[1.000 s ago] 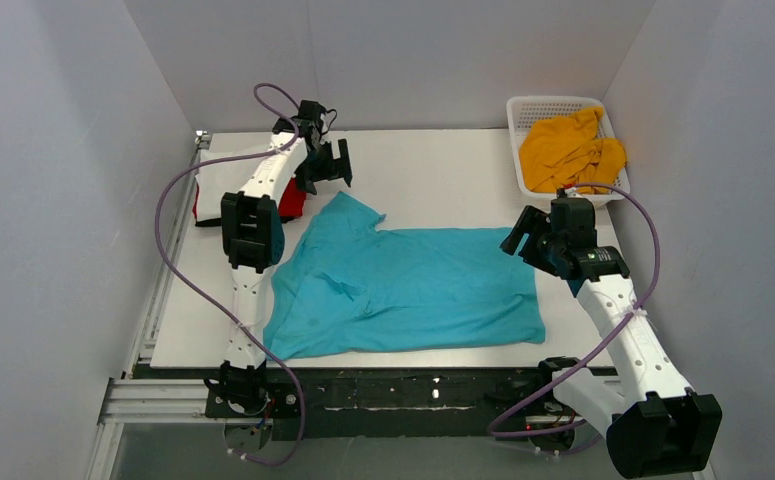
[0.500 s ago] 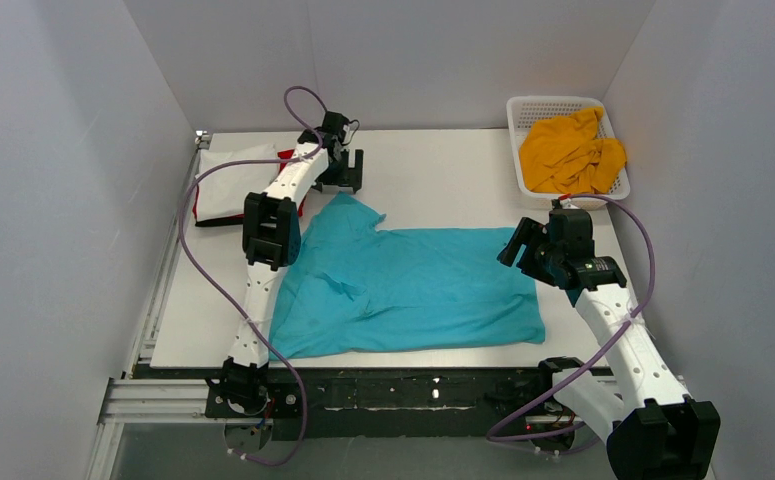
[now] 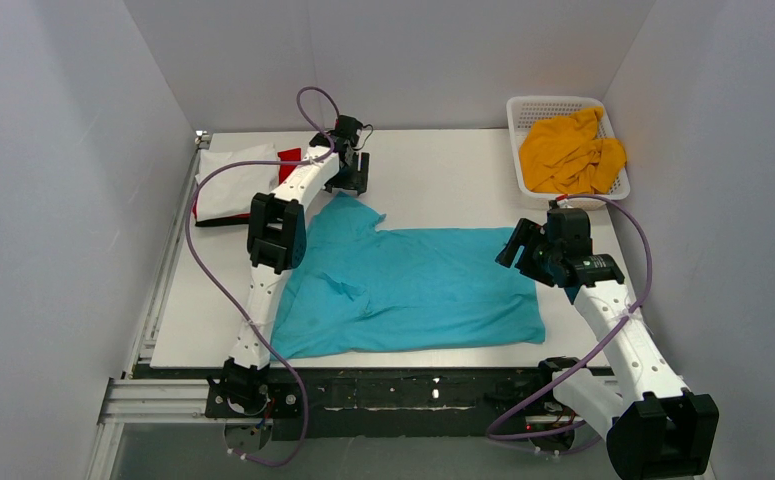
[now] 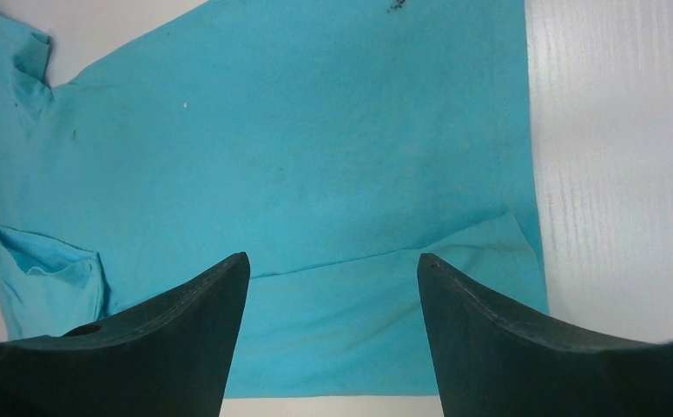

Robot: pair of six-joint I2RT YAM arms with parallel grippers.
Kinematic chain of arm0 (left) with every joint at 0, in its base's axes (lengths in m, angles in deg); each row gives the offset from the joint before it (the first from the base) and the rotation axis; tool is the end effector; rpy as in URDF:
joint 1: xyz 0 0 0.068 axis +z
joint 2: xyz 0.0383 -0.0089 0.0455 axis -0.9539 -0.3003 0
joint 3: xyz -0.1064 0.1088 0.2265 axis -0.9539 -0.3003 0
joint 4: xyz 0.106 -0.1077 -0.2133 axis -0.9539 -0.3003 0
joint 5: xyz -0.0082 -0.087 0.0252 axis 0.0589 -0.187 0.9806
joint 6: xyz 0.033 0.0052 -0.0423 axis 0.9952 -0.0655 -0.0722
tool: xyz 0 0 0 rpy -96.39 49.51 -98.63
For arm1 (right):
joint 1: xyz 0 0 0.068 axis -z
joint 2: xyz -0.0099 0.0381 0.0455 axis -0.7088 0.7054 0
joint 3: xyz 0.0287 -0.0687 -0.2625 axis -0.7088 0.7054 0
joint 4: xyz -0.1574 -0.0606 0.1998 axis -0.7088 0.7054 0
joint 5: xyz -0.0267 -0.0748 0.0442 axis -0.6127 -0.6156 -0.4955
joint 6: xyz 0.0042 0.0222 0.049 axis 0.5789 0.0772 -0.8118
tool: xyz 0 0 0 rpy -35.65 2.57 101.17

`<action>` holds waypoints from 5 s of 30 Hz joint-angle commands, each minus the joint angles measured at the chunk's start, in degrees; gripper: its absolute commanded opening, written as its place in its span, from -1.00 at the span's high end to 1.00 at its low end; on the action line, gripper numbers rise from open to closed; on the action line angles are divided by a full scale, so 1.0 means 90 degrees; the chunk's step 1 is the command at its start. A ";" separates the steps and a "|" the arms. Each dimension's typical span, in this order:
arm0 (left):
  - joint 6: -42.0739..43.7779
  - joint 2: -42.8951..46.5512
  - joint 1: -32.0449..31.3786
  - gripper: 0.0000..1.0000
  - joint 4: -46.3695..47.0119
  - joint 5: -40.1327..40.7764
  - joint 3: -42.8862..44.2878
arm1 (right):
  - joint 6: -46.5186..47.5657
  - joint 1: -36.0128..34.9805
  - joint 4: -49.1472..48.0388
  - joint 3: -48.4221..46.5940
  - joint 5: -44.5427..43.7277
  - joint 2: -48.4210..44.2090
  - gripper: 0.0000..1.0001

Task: Fold and stack the t-shirts
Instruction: Grab the side of the flattened tshirt furthest away from the robot with both arms, then fold the other side of the tshirt into a rectangle

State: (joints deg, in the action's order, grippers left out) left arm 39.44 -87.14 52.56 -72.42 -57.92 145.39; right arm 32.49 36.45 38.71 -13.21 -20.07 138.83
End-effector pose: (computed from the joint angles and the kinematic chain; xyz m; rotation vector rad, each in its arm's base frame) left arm 0.5567 -0.1956 0.2157 0.0341 2.0111 -0.1657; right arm 0.1964 0.0306 0.2616 0.4319 2.3367 0.3438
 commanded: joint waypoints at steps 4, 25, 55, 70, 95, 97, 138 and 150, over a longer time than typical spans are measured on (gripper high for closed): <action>-0.0433 0.0260 0.0279 -0.30 -0.1332 0.0459 -0.0734 | 0.0077 0.0018 -0.0042 -0.0044 -0.0055 -0.0069 -0.57; -0.0552 0.0238 0.0517 1.00 -0.1526 -0.0574 -0.0668 | -0.0188 0.0018 0.0307 -0.0507 -0.0863 0.0492 -0.55; -0.1487 0.3078 0.0482 1.00 -0.0235 -0.1558 -0.3426 | -0.1819 -0.0040 0.2983 -0.6505 -0.3284 0.7477 -0.51; -0.1730 0.3778 0.0468 1.00 0.0130 -0.1907 -0.4243 | -0.2320 -0.0087 0.3423 -0.6900 -0.3572 0.8203 -0.49; -0.1803 0.4304 0.0464 1.00 0.0347 -0.2065 -0.4882 | -0.2028 -0.0131 0.2638 -0.6104 -0.3335 0.7592 0.97; -0.1837 0.4425 0.0468 1.00 0.0407 -0.2129 -0.5005 | -0.1902 -0.0142 0.2568 -0.6064 -0.3329 0.7499 0.97; -0.3155 1.0012 0.0220 1.00 -0.1137 -0.1858 -0.9225 | -0.0751 -0.0763 0.1638 -0.2693 -0.3406 0.3469 0.97; -0.3581 1.0653 0.0103 1.00 -0.1677 -0.2145 -1.0117 | -0.0556 -0.0762 0.1585 -0.2499 -0.3501 0.3601 0.97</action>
State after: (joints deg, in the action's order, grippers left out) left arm 8.80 8.22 53.94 -80.48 -74.97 57.35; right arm 26.46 29.72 52.50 -36.59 -49.62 171.41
